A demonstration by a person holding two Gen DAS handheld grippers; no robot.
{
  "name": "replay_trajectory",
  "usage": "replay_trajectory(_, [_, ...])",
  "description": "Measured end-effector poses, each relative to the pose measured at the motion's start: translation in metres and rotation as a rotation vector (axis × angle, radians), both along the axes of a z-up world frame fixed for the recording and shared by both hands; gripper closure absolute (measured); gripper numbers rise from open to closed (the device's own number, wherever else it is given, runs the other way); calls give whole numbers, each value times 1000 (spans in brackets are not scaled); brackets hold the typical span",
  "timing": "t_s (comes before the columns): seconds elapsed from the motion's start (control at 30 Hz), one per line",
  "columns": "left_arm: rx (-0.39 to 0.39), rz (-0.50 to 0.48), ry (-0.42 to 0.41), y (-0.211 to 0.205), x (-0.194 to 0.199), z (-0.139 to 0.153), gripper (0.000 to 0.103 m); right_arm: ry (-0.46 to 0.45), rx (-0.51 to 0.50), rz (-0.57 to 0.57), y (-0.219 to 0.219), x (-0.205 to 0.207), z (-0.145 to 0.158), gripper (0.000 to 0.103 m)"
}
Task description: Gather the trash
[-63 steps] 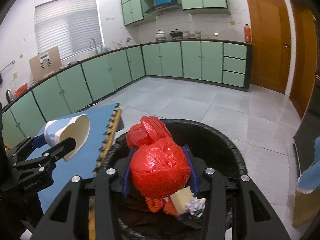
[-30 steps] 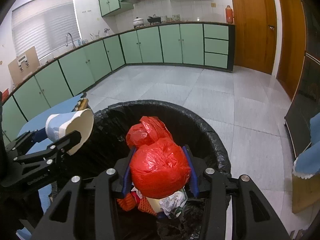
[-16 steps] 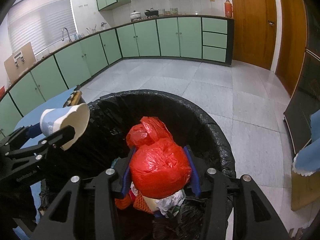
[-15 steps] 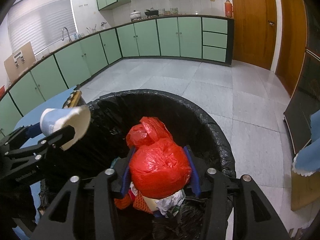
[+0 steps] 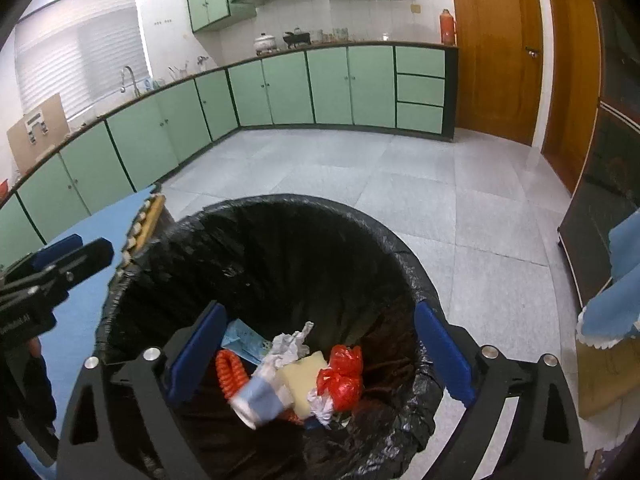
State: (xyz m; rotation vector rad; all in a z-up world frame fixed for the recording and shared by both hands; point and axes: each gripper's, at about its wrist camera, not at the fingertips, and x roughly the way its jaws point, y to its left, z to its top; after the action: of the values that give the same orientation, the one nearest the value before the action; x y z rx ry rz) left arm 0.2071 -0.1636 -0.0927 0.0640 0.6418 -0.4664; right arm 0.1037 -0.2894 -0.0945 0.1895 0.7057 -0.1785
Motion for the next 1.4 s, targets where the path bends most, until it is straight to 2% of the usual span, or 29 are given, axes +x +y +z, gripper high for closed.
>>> replay_trajectory(0.27, [-16,90,-30,46,-22,30,11,-59,26,53,27,-22,33,6])
replay_trajectory(0.5, [13,153,-53,79,-52,46,10,-88,12,116,58,-38,59,6])
replay_trajectory(0.93, [35,177,-125,109,-109,74,7,-130,16,148,94,-73,95,6])
replay_trajectory(1.4, [22,217,-163,134,-150,107,6,-164,-41,209,130,-107,129,6])
